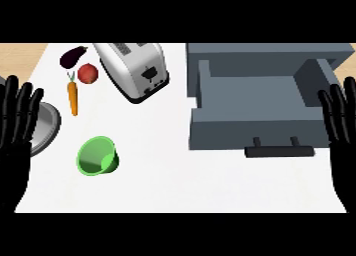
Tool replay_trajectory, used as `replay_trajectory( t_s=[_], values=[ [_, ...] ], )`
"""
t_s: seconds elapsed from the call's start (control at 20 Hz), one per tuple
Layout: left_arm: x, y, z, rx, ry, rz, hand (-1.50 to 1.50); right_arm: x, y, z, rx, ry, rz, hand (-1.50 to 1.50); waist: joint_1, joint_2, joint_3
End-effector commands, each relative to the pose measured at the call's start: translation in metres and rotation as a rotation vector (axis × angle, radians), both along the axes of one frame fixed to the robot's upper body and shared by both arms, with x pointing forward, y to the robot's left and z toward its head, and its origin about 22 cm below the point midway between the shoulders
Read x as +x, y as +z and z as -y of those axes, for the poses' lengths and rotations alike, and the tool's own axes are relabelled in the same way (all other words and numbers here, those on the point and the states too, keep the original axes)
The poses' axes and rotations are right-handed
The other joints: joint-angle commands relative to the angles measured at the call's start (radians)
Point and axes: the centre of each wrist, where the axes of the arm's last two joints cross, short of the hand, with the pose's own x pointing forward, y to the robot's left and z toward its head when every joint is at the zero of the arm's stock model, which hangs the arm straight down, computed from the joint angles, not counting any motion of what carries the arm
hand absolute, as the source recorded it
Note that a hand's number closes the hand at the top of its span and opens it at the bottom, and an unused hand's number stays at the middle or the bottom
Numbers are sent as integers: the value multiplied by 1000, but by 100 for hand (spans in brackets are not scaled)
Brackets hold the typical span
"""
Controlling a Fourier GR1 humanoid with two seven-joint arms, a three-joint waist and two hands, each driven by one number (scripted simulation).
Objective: Pick up the cup, place it into the drawer and close the drawer
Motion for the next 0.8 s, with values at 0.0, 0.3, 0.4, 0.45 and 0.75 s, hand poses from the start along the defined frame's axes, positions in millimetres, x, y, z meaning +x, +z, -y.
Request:
replay_trajectory(
  t_s=[0.0, 0.3, 0.4, 0.45, 0.75],
  values=[
    [-7, -1, 10, -11, -21, 2, -150, -8, 0, -11, -14, -13, 22, -150, 18, 16, 8],
    [-17, -25, 5, -268, -36, -219, -150, -8, -9, 0, -107, 112, -100, -150, 32, 18, 6],
    [-25, -27, -8, -270, -37, -246, -150, 4, -14, 5, -115, 124, -120, -150, 36, 17, 7],
    [-1, -44, -4, -295, -23, -254, -150, 8, 2, 4, -108, 123, -107, -150, 19, 20, 7],
    [0, -69, -19, -272, -15, -293, -150, 20, -7, 3, -99, 152, -135, -150, 19, 17, 8]
  ],
)
